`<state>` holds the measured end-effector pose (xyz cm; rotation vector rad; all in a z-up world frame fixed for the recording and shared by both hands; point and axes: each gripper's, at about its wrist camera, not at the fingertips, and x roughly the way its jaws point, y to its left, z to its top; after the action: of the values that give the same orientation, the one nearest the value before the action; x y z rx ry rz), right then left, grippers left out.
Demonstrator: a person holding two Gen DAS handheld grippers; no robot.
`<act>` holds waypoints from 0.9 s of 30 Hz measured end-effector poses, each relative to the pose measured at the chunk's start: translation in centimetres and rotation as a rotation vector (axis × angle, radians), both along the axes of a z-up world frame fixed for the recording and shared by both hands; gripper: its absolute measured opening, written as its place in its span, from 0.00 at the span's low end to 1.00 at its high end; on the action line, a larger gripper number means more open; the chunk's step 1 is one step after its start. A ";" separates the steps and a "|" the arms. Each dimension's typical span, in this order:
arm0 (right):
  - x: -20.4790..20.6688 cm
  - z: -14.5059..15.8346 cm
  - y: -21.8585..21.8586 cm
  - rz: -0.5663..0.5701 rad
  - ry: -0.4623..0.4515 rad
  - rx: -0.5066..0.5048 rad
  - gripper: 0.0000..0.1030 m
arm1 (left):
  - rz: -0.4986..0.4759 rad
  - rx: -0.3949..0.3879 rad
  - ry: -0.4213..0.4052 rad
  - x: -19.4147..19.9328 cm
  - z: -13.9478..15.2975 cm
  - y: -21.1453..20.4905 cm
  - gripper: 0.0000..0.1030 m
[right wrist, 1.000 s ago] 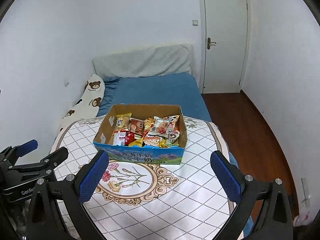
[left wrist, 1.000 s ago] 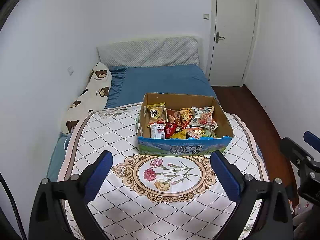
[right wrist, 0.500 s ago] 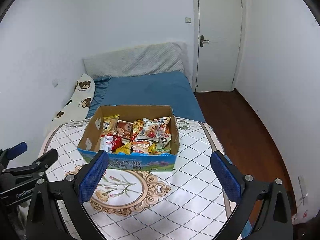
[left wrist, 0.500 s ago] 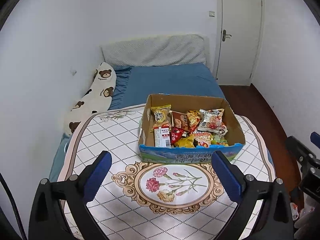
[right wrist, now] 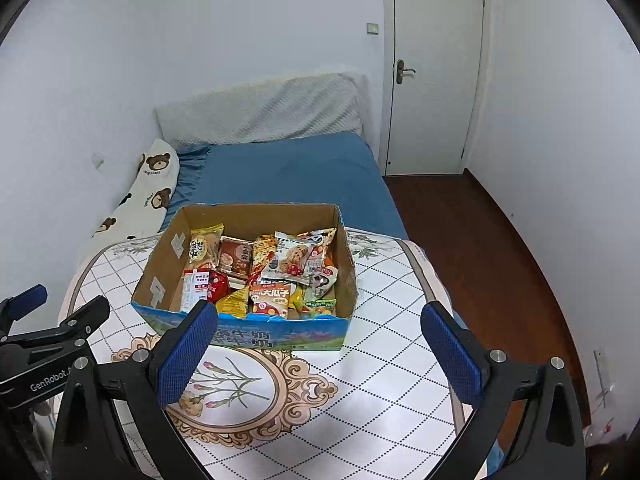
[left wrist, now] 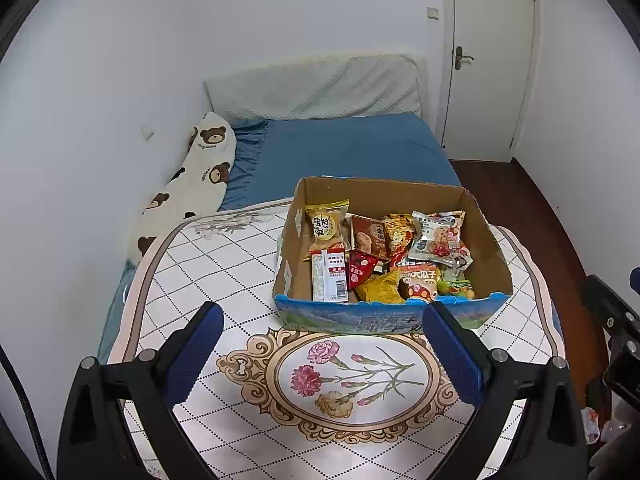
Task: Organize snacks
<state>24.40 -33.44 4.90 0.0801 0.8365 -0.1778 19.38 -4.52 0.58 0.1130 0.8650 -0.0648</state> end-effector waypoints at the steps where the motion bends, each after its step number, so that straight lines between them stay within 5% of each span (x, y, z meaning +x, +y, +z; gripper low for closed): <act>1: 0.1 -0.1 0.0 -0.001 0.002 -0.002 1.00 | 0.000 -0.001 0.001 0.1 0.0 0.0 0.99; 27: 0.1 0.0 -0.3 -0.020 -0.003 -0.003 1.00 | -0.002 -0.023 0.006 0.6 0.0 0.1 0.99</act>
<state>24.55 -33.76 4.87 0.0861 0.8329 -0.1978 20.01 -4.44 0.54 0.0925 0.8700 -0.0769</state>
